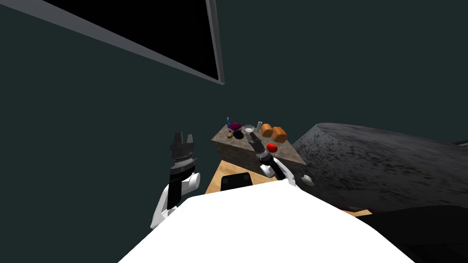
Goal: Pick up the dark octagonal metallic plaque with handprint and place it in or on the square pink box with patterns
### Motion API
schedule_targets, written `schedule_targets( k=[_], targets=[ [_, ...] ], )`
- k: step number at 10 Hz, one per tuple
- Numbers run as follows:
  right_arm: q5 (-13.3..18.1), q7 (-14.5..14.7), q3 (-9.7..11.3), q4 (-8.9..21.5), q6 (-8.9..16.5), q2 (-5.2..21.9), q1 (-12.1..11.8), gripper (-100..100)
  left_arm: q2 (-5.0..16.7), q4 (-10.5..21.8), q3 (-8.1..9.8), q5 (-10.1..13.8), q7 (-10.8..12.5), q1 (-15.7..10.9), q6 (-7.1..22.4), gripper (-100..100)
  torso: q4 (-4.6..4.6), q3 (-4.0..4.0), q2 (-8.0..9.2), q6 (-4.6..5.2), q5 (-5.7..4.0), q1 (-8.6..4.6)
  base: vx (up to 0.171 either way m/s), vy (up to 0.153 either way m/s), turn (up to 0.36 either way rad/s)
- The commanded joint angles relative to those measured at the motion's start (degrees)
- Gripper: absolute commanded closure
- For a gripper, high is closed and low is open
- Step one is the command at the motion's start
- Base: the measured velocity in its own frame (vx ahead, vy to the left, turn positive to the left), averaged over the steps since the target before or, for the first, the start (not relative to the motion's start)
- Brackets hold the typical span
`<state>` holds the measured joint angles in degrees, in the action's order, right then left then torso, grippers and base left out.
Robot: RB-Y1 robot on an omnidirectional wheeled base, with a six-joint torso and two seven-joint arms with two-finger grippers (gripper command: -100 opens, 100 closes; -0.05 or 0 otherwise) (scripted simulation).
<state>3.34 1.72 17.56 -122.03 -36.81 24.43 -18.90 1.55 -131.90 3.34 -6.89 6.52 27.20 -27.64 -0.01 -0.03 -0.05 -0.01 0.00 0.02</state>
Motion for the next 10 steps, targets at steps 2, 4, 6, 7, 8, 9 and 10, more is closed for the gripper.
schedule_targets(
  k=[2,4,6,7,8,9,10],
  targets=[
    [0.54,-0.67,3.23,3.18,-0.91,4.26,2.66,-100,0.0,0.0,0.0,0.0,0.0,0.0,0.0,0,0.0,0.01,0.01,0.02,0.0,-0.01,0.007,0.007,0.086],
    [0.98,-1.12,5.59,5.58,-1.6,7.56,4.64,-100,0.0,0.0,0.0,0.0,0.0,0.0,0.0,0,0.0,0.01,0.01,0.02,0.0,0.01,0.004,0.012,0.095],
    [1.46,-1.6,8.05,8.1,-2.33,10.9,6.7,-100,0.0,0.0,0.0,0.0,0.0,0.0,0.0,0,0.01,0.02,0.03,0.03,0.01,0.03,0.002,0.017,0.11],
    [1.46,-1.6,8.05,8.1,-2.33,12.75,6.7,-100,0.0,0.0,0.0,0.0,0.0,0.0,0.0,0,0.01,0.02,0.03,0.0,0.01,0.05,0.002,0.015,0.073],
    [1.98,-2.1,10.6,10.21,-3.13,14.4,8.84,-100,0.0,0.0,0.0,0.0,0.0,0.0,0.0,0,0.01,0.02,0.03,0.03,0.01,0.04,-0.001,0.027,0.15],
    [1.98,-2.1,10.6,10.72,-3.13,15.96,8.84,-100,0.0,0.0,0.0,0.0,0.0,0.0,0.0,0,0.01,0.02,0.03,0.0,0.02,0.09,0.0,0.022,0.08],
    [1.98,-2.1,10.6,10.72,-3.13,16.38,8.84,-100,0.0,0.0,0.0,0.0,0.0,0.0,0.0,0,0.01,0.02,0.04,0.04,0.02,0.06,0.001,0.009,-0.015]
  ],
)
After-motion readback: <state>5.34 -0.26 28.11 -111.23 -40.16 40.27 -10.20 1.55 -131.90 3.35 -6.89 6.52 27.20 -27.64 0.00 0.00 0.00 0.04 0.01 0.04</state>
